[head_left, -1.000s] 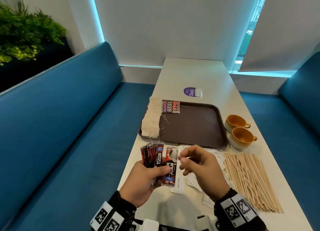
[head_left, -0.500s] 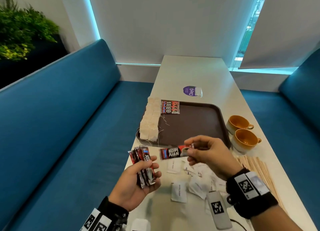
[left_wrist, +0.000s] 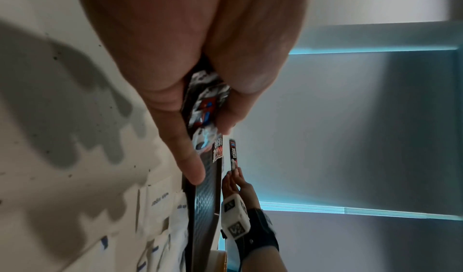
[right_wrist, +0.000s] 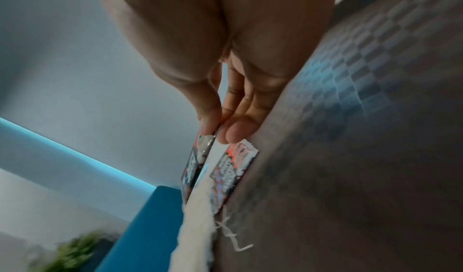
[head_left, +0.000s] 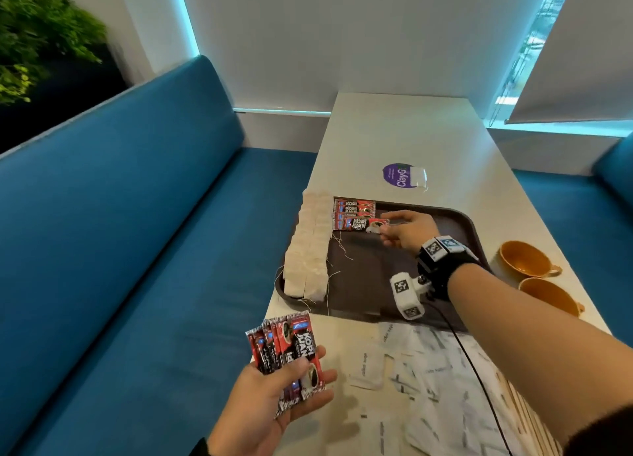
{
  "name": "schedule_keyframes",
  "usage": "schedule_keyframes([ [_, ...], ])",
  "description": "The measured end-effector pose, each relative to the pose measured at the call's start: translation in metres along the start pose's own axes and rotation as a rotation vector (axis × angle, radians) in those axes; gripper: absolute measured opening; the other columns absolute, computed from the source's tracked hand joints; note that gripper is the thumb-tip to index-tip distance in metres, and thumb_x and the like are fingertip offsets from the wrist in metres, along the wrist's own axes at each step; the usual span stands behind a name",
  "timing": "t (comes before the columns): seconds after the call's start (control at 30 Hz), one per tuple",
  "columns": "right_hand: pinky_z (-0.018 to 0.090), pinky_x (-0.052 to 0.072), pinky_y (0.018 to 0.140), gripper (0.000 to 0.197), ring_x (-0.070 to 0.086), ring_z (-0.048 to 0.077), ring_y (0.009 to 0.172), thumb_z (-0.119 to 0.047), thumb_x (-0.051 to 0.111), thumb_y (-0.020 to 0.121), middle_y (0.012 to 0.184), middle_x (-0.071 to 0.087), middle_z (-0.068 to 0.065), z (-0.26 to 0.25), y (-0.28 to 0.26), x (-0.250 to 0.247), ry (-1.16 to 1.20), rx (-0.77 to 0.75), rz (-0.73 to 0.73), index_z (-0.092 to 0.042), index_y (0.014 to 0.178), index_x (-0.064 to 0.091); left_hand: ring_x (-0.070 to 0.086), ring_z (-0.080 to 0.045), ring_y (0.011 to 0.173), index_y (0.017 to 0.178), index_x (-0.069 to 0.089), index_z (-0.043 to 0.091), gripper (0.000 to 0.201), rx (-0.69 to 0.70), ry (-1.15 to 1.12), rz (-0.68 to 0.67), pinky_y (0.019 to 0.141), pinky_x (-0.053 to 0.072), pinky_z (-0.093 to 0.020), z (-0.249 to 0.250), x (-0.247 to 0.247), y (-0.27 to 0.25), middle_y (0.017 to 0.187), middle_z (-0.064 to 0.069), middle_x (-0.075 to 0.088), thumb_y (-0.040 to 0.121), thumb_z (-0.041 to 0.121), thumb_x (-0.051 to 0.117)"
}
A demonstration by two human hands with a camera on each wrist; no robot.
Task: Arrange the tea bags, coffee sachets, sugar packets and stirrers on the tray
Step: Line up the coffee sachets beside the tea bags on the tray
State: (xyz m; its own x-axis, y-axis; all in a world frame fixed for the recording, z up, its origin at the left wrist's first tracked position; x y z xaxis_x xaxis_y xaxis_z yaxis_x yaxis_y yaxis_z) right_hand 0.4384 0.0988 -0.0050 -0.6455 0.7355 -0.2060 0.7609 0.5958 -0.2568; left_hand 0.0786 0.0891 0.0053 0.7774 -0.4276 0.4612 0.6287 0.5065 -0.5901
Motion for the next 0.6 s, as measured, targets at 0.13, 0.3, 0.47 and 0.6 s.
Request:
schedule_keyframes([
  [0.13, 0.023, 0.060, 0.058, 0.025, 0.066, 0.017, 0.065, 0.004, 0.074, 0.087, 0.082, 0.072, 0.013, 0.017, 0.032, 0.015, -0.146, 0.069, -0.006, -0.003, 0.110, 0.073, 0.071, -0.050, 0.096, 0.118, 0.063, -0.005, 0.032, -0.050, -0.017, -0.002, 0.072, 0.061, -0.059, 0.003, -0.003, 0.009, 0.109, -0.026, 0.073, 0.086, -0.005, 0.065],
  [0.3, 0.027, 0.062, 0.064, 0.018, 0.068, 0.016, 0.065, -0.004, 0.083, 0.081, 0.083, 0.076, 0.010, 0.012, 0.045, 0.025, -0.336, 0.067, 0.052, -0.014, 0.093, 0.075, 0.071, -0.051, 0.095, 0.121, 0.060, -0.004, 0.038, -0.075, -0.026, -0.027, 0.076, 0.060, -0.061, 0.004, -0.006, 0.016, 0.108, -0.027, 0.073, 0.083, -0.004, 0.069],
  [0.47, 0.021, 0.053, 0.048, 0.016, 0.066, 0.014, 0.056, -0.003, 0.085, 0.079, 0.077, 0.075, 0.009, 0.006, 0.049, 0.031, -0.411, 0.103, 0.049, -0.009, 0.089, 0.074, 0.071, -0.050, 0.097, 0.120, 0.062, -0.009, 0.034, -0.092, -0.008, -0.060, 0.080, 0.059, -0.062, 0.005, -0.003, 0.018, 0.109, -0.028, 0.073, 0.087, -0.005, 0.067],
  [0.6, 0.023, 0.055, 0.048, 0.013, 0.064, 0.015, 0.054, -0.007, 0.084, 0.081, 0.076, 0.074, 0.008, -0.001, 0.043, 0.031, -0.418, 0.109, 0.075, -0.009, 0.085, 0.072, 0.070, -0.053, 0.097, 0.117, 0.063, -0.013, 0.040, -0.078, -0.031, -0.072, 0.074, 0.061, -0.060, 0.005, -0.002, 0.015, 0.110, -0.031, 0.071, 0.079, -0.011, 0.075],
])
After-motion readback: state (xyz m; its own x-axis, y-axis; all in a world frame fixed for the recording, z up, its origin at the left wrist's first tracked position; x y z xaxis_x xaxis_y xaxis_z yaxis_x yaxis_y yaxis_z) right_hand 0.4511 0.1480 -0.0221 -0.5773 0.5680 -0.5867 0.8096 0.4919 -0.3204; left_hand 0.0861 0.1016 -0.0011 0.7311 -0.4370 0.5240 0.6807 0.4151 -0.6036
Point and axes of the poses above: each hand's wrist, its own y-axis towards the middle knuckle, its own x-axis out of the palm, z = x × y, the point moved 1 cm from there along y, towards the middle knuckle
